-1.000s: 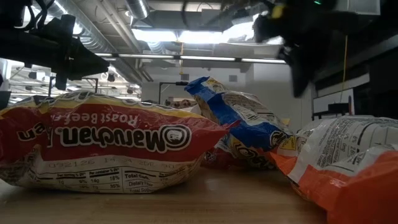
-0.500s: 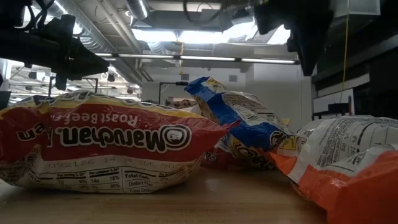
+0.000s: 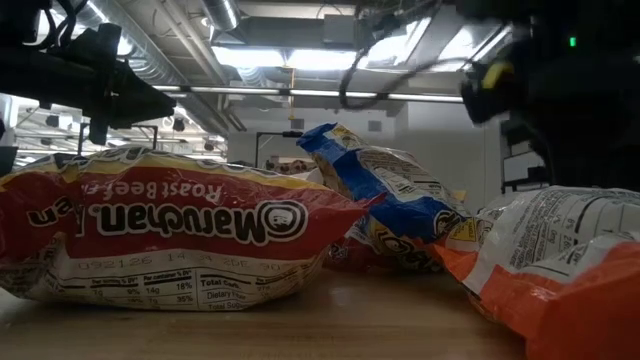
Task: Sort Maruchan noodles
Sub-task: Put the right blue noodle pack into the yellow bin
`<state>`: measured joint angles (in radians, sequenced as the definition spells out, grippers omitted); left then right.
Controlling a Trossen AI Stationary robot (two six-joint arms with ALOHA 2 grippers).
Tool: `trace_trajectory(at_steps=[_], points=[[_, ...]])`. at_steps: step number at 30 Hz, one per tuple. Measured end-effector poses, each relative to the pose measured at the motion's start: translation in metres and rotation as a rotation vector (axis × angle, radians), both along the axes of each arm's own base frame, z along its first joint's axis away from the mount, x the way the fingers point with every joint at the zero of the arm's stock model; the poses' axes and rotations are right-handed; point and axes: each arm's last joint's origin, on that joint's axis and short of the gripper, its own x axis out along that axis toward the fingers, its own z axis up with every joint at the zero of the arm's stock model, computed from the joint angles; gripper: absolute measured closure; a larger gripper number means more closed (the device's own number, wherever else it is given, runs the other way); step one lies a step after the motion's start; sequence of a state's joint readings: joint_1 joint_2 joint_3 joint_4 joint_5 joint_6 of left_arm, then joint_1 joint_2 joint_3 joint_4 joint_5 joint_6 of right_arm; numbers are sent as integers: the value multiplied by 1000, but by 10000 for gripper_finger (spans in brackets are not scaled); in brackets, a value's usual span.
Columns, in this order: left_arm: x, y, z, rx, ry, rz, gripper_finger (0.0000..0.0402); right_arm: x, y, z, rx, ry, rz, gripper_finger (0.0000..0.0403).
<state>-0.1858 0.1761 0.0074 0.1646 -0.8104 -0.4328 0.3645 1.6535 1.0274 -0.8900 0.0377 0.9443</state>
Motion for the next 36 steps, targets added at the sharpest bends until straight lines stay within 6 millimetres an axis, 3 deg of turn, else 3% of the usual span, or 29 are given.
trace_trajectory(at_steps=[6, 17, 22, 28, 36], points=[[0, 0, 0, -3, -2, 0, 328, -6, -2, -13, 57, 11, -31, 132], [0, 0, 0, -8, -9, 0, 328, -1, -1, -5, 37, -6, -15, 388], [0, 0, 0, -8, -9, 0, 328, 5, 1, 0, 42, -31, 4, 400], [0, 0, 0, -8, -8, 0, 328, 11, -3, 20, 43, -107, 13, 403], [0, 0, 0, -7, -6, 0, 328, 14, -40, 60, 2, -180, 21, 403]])
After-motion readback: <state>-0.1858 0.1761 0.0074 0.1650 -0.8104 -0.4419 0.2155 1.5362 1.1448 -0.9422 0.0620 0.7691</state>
